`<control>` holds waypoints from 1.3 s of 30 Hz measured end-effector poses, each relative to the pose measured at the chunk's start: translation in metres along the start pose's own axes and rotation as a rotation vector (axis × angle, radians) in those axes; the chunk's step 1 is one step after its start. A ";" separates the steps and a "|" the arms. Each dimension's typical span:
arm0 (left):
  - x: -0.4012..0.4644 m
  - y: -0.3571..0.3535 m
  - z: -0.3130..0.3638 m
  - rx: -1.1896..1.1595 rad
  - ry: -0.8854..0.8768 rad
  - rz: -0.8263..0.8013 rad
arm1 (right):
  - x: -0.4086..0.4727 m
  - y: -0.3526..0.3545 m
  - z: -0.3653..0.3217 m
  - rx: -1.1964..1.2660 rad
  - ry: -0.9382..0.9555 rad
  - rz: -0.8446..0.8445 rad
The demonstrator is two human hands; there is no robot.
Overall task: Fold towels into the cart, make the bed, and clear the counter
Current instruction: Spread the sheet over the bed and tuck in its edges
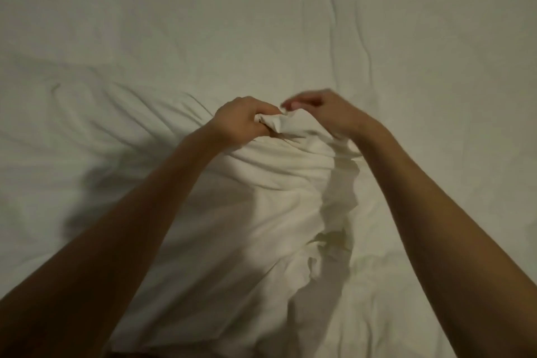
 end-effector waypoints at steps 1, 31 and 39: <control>-0.003 0.005 0.001 -0.033 -0.013 0.012 | -0.006 -0.007 0.002 -0.007 -0.043 -0.056; -0.009 0.019 0.023 0.110 -0.074 0.320 | -0.069 0.044 0.035 0.184 -0.109 0.568; 0.005 -0.038 0.036 0.373 -0.097 0.553 | -0.081 0.064 0.063 0.121 -0.160 0.674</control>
Point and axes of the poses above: each hand's wrist, its own x-axis towards the middle knuckle, its own y-axis out of the back of the hand, z = x × y, the point moved 4 cm from there along x, towards the middle knuckle, and after that the axes turned 8 degrees about z, right-handed, at the moved point
